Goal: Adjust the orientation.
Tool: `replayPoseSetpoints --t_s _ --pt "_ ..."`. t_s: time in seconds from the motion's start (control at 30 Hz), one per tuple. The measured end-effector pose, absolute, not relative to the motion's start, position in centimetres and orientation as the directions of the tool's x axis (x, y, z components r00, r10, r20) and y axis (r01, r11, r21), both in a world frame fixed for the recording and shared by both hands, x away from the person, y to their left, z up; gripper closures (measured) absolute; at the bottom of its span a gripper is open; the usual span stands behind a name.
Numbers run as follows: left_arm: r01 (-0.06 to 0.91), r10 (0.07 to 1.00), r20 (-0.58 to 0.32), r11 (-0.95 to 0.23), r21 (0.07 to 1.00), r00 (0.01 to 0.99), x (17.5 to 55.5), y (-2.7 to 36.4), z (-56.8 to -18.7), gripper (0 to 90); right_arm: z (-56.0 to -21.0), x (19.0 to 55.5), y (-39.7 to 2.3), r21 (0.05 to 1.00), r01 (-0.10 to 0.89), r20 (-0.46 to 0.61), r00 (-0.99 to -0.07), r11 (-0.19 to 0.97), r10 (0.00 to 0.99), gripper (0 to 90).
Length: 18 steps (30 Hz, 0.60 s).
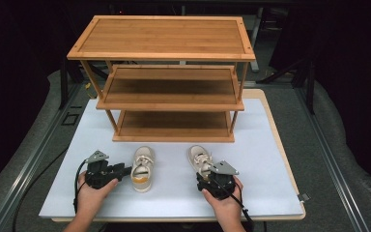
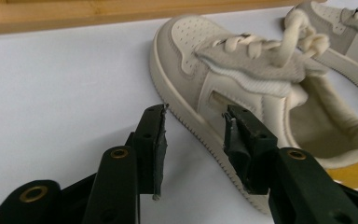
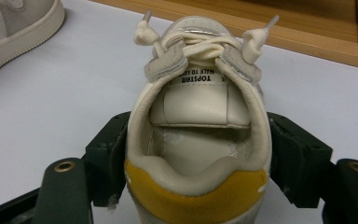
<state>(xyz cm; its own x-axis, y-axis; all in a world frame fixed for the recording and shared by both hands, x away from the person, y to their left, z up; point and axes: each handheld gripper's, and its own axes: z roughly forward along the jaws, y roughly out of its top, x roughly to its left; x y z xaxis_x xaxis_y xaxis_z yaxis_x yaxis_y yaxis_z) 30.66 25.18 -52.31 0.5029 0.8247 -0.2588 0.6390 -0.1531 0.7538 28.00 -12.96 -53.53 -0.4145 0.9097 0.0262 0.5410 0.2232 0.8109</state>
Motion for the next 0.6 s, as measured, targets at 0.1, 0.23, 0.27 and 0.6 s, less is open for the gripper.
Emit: replayPoseSetpoints --t_s 0.1,0.23,0.27,0.6 --pt "0.622 0.821 -0.250 -0.154 0.767 0.512 30.4 25.2 -51.8 55.2 -53.2 27.6 -13.2 0.817 0.533 0.027 -0.418 0.221 0.908 28.7" --pt "0.608 0.814 -0.251 -0.150 0.780 0.523 30.1 25.2 -51.3 52.0 -52.3 26.7 -14.2 0.849 0.486 0.048 -0.458 0.205 0.887 28.7" --pt "0.603 0.813 -0.250 -0.149 0.783 0.526 30.0 25.1 -51.2 51.7 -52.0 26.5 -14.5 0.858 0.473 0.049 -0.462 0.199 0.886 28.7" --pt "0.585 0.773 -0.261 -0.170 0.793 0.578 29.8 24.0 -50.8 48.8 -50.1 27.0 -16.6 0.896 0.422 0.081 -0.459 0.137 0.885 54.2"
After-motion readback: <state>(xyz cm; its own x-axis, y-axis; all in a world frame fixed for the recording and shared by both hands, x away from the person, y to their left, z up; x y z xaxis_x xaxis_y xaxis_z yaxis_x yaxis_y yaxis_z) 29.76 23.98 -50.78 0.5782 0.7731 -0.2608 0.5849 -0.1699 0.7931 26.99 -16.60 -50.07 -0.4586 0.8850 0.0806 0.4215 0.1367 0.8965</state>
